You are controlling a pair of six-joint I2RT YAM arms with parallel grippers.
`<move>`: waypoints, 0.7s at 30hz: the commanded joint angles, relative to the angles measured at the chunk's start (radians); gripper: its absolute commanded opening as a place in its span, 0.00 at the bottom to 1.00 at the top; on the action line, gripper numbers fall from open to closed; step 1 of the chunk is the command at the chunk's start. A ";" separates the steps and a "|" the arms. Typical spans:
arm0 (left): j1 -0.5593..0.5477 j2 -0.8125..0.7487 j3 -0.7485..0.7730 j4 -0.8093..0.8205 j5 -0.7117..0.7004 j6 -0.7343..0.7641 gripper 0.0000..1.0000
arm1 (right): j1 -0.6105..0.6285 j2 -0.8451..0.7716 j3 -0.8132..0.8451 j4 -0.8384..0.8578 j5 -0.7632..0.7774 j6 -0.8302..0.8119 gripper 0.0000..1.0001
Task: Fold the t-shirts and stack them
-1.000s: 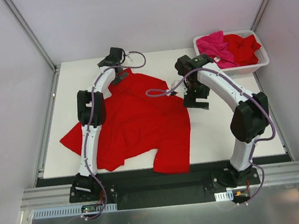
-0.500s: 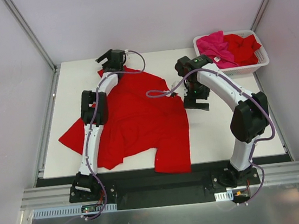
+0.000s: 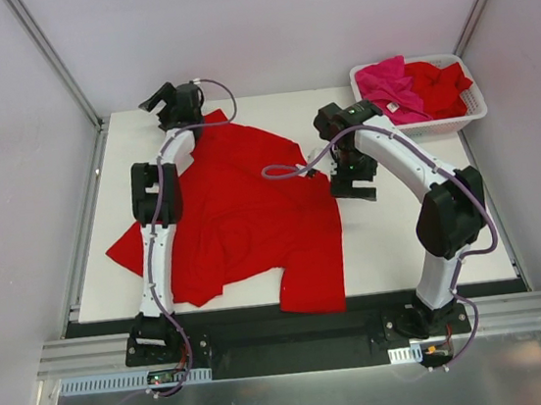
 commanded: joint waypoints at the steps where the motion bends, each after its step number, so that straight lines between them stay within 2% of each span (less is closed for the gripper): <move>1: -0.001 -0.251 -0.041 -0.203 0.118 -0.294 0.93 | 0.011 0.013 0.022 -0.161 -0.016 -0.006 0.96; 2: -0.001 -0.274 -0.035 -0.384 0.185 -0.358 0.94 | 0.014 0.014 0.023 -0.161 -0.017 -0.006 0.96; 3: -0.001 -0.308 -0.035 -0.430 0.240 -0.456 0.93 | 0.019 0.022 0.028 -0.162 -0.016 -0.006 0.96; 4: 0.000 -0.317 -0.012 -0.508 0.379 -0.498 0.92 | 0.020 0.027 0.031 -0.161 -0.016 -0.006 0.96; 5: 0.003 -0.323 0.001 -0.613 0.456 -0.533 0.92 | 0.022 0.028 0.033 -0.164 -0.014 -0.006 0.96; 7: 0.007 -0.337 0.006 -0.668 0.559 -0.593 0.91 | 0.028 0.037 0.034 -0.164 -0.013 -0.006 0.96; 8: 0.007 -0.340 0.005 -0.689 0.677 -0.601 0.91 | 0.031 0.040 0.037 -0.166 -0.011 -0.006 0.96; 11: 0.008 -0.325 0.026 -0.761 0.835 -0.624 0.88 | 0.037 0.044 0.036 -0.167 -0.008 -0.006 0.96; 15: 0.008 -0.221 0.162 -0.873 0.944 -0.621 0.86 | 0.039 0.033 0.014 -0.176 -0.005 -0.006 0.96; 21: 0.007 -0.152 0.178 -0.912 1.015 -0.596 0.85 | 0.039 -0.010 -0.021 -0.218 -0.036 -0.020 0.96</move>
